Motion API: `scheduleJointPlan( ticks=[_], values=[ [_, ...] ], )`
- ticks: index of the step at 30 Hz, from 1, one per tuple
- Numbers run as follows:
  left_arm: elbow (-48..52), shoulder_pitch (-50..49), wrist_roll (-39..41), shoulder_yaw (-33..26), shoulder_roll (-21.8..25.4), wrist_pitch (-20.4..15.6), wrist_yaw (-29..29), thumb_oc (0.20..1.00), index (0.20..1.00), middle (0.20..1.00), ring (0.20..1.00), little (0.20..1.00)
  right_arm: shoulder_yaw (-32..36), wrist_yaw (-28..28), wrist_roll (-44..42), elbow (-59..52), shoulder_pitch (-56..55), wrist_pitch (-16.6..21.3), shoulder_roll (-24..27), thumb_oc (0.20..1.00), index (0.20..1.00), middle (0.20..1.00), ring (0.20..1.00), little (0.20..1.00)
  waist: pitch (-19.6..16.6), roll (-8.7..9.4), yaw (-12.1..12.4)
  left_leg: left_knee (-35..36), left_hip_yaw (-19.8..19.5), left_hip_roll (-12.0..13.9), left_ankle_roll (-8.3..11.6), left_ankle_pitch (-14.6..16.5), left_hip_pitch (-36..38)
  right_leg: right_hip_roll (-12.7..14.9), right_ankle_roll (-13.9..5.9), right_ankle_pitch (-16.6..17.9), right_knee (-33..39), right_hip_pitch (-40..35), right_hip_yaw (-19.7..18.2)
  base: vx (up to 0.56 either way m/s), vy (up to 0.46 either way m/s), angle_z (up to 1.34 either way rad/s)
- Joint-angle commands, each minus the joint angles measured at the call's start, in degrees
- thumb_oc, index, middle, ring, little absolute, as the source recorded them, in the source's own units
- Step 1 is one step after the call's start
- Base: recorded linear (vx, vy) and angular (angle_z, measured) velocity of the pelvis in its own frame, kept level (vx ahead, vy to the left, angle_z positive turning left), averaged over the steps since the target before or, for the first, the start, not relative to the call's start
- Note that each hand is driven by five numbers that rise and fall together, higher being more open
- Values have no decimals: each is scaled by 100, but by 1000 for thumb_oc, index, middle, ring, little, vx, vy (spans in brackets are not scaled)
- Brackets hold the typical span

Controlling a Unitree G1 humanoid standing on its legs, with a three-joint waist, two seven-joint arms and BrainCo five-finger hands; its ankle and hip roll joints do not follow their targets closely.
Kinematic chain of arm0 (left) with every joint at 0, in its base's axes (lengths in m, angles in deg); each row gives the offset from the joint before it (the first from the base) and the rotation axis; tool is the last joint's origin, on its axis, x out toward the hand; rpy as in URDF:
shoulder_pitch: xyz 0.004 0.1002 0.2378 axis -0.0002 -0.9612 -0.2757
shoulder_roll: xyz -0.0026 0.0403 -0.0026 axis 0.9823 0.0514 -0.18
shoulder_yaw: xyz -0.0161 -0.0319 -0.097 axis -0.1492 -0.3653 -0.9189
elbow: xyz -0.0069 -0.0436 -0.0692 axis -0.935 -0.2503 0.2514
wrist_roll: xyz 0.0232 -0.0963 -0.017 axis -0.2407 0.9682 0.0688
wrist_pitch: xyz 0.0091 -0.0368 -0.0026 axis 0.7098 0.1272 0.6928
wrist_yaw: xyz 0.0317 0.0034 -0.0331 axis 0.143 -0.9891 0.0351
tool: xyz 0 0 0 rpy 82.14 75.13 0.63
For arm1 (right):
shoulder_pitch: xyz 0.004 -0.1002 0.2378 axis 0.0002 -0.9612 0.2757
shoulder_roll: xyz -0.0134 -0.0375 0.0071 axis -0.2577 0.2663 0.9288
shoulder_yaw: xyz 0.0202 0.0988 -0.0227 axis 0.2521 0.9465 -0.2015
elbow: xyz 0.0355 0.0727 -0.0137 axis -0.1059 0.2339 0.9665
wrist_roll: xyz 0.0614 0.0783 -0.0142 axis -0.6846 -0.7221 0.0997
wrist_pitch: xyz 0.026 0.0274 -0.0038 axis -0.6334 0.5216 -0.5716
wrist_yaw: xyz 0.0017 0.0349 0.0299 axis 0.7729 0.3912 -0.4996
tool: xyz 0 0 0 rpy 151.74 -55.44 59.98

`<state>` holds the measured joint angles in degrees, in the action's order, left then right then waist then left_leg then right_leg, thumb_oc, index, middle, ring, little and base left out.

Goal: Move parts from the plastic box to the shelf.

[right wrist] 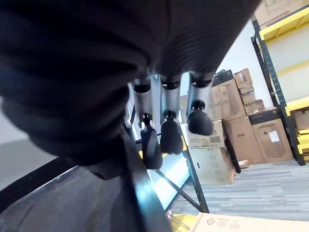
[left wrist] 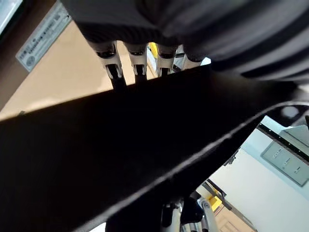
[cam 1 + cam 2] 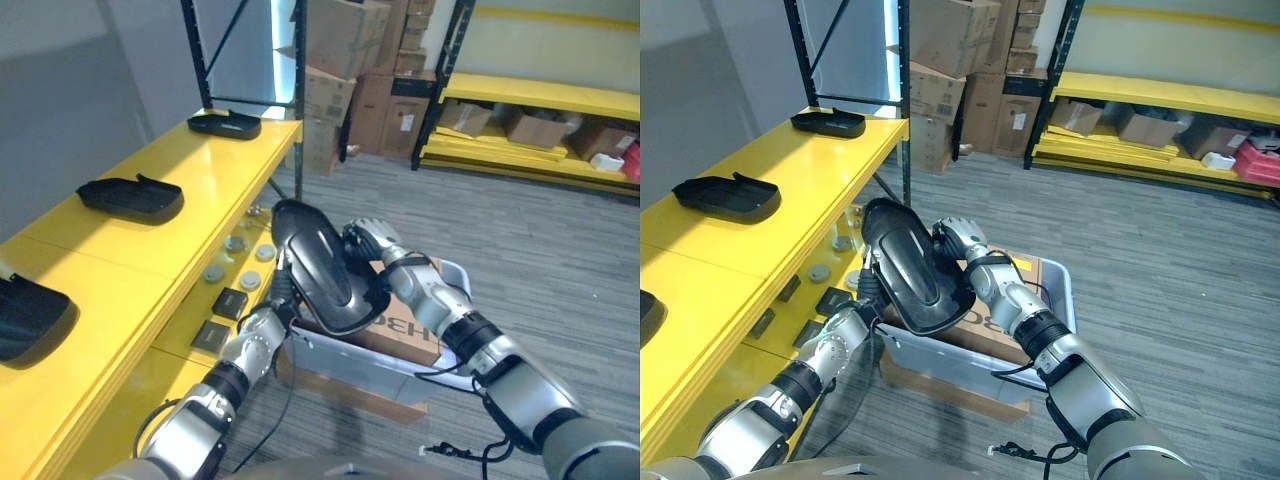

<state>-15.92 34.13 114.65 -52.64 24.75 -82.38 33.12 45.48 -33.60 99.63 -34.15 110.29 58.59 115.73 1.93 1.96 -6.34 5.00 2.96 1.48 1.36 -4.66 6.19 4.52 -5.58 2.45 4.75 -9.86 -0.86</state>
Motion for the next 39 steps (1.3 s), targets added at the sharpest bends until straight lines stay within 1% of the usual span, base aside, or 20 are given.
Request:
scheduleJointPlan(
  ticks=[1,2,4,7,9,10,13,16,18,23,24,25,27,29,31,32,34,38,39],
  values=[
    [-293,472,-140,184,-167,-208,-292,200,200,200,200,200,72,-57,-425,-274,182,467,-81,200,200,200,200,200,-288,76,184,-192,89,243,148,558,273,135,-216,-310,-341,185,64,3,-11,5],
    [-357,458,-191,123,-171,-241,-326,200,200,200,200,200,111,9,-531,-389,65,545,-62,200,200,200,200,200,-272,76,186,-191,66,242,148,589,290,134,-220,-348,-342,165,83,0,0,0],
    [-356,458,-201,101,-167,-256,-344,200,200,200,200,200,124,41,-564,-439,15,571,-65,200,200,200,200,200,-262,81,195,-196,63,239,149,549,255,135,-214,-312,-341,197,82,0,0,0],
    [-330,445,-389,51,-125,-319,-359,200,200,200,200,200,176,115,-738,-663,-147,680,-23,200,200,200,200,200,-239,71,197,-183,52,248,156,584,286,137,-215,-345,-329,158,108,0,0,0],
    [-311,433,-520,-10,-96,-391,-351,200,200,200,200,200,325,169,-1225,-903,-360,835,-43,200,200,200,200,200,-220,61,191,-184,43,247,159,570,271,129,-210,-351,-322,165,119,0,0,0],
    [-311,431,-520,-8,-97,-391,-351,200,200,200,200,200,328,172,-1228,-909,-365,834,-40,200,200,200,200,200,-221,62,191,-184,41,247,159,570,271,130,-210,-352,-322,164,120,0,0,0],
    [-101,412,-590,-6,-51,-497,-261,200,200,200,200,200,477,295,-1787,-1200,-610,1002,-30,200,200,200,200,200,-185,41,194,-200,15,250,163,552,232,127,-204,-362,-341,178,158,-2,-4,2],
    [-139,449,-764,1,-11,-498,-250,200,200,200,200,200,513,325,-1895,-1321,-695,1075,-24,200,200,200,200,200,-169,26,180,-198,5,256,173,541,223,115,-200,-374,-344,189,174,-9,-21,9],
    [-104,438,-794,-118,0,-598,-54,200,200,200,200,200,571,241,-1688,-1551,-895,1121,12,200,200,200,200,200,-152,-7,169,-208,3,274,184,541,225,108,-189,-379,-348,182,174,-5,-30,8],
    [-32,465,-887,-116,-107,-698,291,200,200,200,200,200,670,139,-1700,-1748,-1123,1149,-57,200,200,200,200,200,-121,-42,138,-235,-29,297,207,522,204,87,-164,-400,-359,177,223,-8,-20,1],
    [-38,464,-945,-113,-123,-691,316,200,200,200,200,200,693,113,-1719,-1771,-1163,1153,-76,686,686,686,686,686,-118,-46,132,-239,-35,299,211,522,203,82,-162,-403,-360,173,228,-13,-37,2],
    [-24,459,-1005,-119,-124,-721,352,200,200,200,200,200,752,49,-1759,-1765,-1217,1160,-100,1000,1000,1000,1000,1000,-116,-49,120,-243,-42,303,214,521,201,78,-159,-406,-365,170,233,0,0,0],
    [-45,447,-1061,-139,-123,-719,373,200,200,200,200,200,798,38,-1833,-1781,-1278,1164,-116,1000,1000,1000,1000,1000,-120,-55,110,-240,-40,310,222,518,205,70,-155,-411,-362,166,239,0,0,0],
    [82,395,-1149,-201,-84,-783,491,200,200,200,200,200,1124,-120,-2117,-1835,-1562,1184,-176,1000,1000,1000,1000,1000,-125,-74,87,-244,-43,328,241,507,205,51,-139,-429,-362,152,251,3,-21,1],
    [85,390,-1150,-196,-85,-783,493,200,200,200,200,200,1128,-118,-2118,-1841,-1569,1181,-175,1000,1000,1000,1000,1000,-127,-72,89,-244,-44,328,241,507,205,51,-138,-430,-362,150,253,2,-32,3],
    [178,364,-1293,-361,-10,-860,634,200,200,200,200,200,1715,-445,-2445,-1886,-2003,1236,-276,1000,1000,1000,1000,1000,-111,-100,33,-244,-47,359,266,491,199,23,-122,-446,-358,145,272,-2,-47,-1],
    [189,340,-1317,-395,-2,-876,655,200,200,200,200,200,1827,-465,-2512,-1870,-2103,1247,-294,1000,1000,1000,1000,1000,-108,-108,20,-245,-42,366,272,490,200,15,-119,-453,-360,144,271,-1,-30,9],
    [380,214,-1434,-578,102,-933,767,200,200,200,200,200,2378,-738,-2872,-1673,-2559,1218,-417,1000,1000,1000,1000,1000,-88,-144,-46,-241,-7,380,272,488,212,-11,-104,-452,-375,156,240,-1,-22,-4],
    [382,210,-1435,-575,102,-933,768,200,200,200,200,200,2380,-737,-2873,-1676,-2564,1217,-417,1000,1000,1000,1000,1000,-89,-143,-42,-241,-5,380,272,489,214,-11,-104,-452,-375,156,238,-4,-12,-4]
  ],
)
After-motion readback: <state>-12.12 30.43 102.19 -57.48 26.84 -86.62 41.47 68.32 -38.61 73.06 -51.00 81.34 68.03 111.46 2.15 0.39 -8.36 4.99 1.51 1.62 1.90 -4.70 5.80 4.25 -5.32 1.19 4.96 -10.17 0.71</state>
